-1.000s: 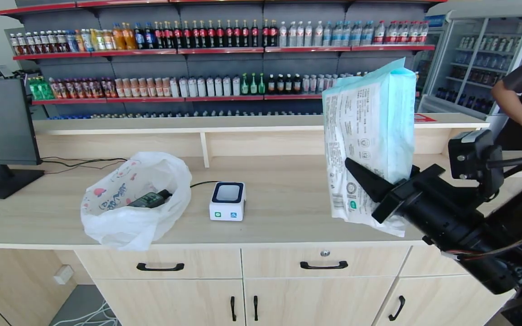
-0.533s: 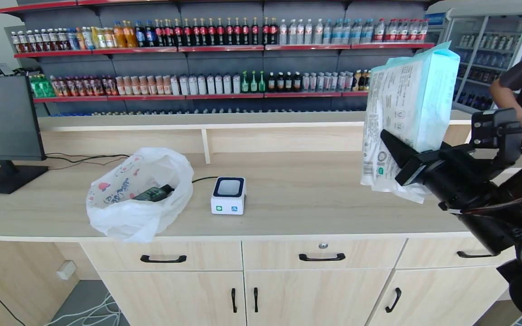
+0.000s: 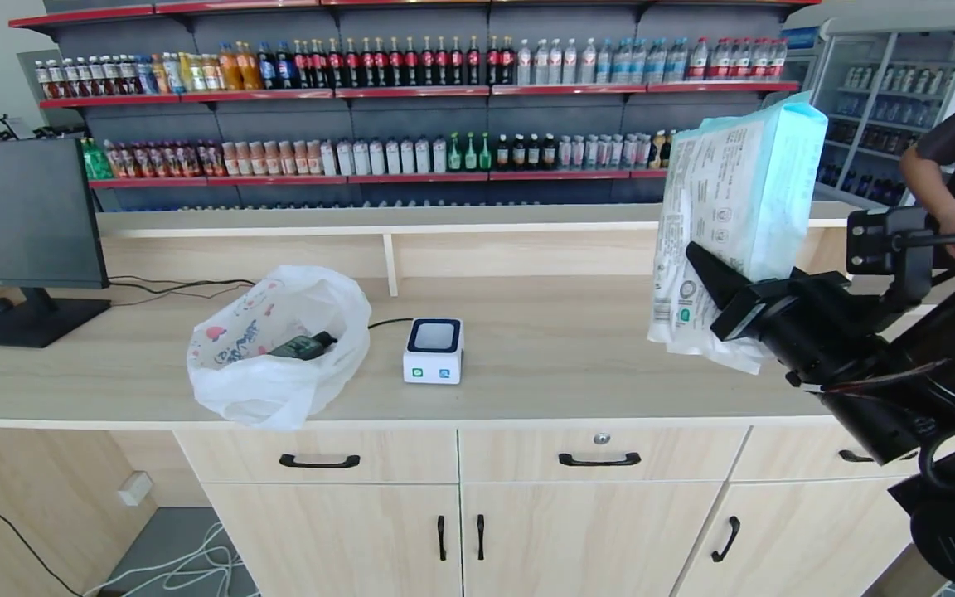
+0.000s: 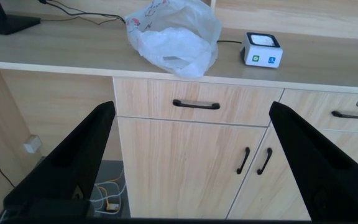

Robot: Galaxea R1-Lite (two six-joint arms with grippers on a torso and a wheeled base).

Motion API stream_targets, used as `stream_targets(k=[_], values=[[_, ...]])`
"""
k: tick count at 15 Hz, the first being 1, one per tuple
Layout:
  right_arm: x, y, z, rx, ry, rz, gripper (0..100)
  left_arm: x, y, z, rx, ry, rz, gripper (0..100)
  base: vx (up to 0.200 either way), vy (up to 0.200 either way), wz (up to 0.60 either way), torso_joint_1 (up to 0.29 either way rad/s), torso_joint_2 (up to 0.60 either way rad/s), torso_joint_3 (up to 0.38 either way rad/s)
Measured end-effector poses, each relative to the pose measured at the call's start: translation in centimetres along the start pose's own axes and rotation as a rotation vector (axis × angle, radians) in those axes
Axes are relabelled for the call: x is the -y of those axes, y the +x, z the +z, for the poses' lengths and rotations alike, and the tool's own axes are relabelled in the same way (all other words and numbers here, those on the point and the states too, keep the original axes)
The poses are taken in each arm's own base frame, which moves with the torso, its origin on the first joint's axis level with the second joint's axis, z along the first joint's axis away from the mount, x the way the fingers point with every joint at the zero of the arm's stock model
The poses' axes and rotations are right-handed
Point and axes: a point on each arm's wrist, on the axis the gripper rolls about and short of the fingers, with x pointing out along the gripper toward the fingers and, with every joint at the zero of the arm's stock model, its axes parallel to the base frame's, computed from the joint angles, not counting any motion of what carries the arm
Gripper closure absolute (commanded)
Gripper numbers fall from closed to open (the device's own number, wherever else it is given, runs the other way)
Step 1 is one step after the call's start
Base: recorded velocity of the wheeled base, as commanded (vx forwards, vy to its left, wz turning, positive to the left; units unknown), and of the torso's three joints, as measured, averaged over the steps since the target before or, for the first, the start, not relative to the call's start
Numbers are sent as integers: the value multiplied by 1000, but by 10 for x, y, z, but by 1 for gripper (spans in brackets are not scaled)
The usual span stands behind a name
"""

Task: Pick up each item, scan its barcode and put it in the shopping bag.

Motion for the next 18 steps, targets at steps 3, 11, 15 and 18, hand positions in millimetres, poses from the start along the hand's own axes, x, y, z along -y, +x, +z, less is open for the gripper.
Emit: stream_targets(k=[3,11,15,18], values=[[0,0,-1,-4,0,0,100,0,0,0,0,-1,0,0,0,200,0,1,4,4],[-11,3,-6,-12,11,38,100,0,0,0,-1,-3,1,0,0,175,0,3,2,1],[-29,8,-14,-29,29,89,100,0,0,0,-1,-3,1,0,0,0,0,0,0,0],[-33,13,-24,-51,34,97,100,0,0,0,-1,2,0,0,0,0,0,0,0,0]])
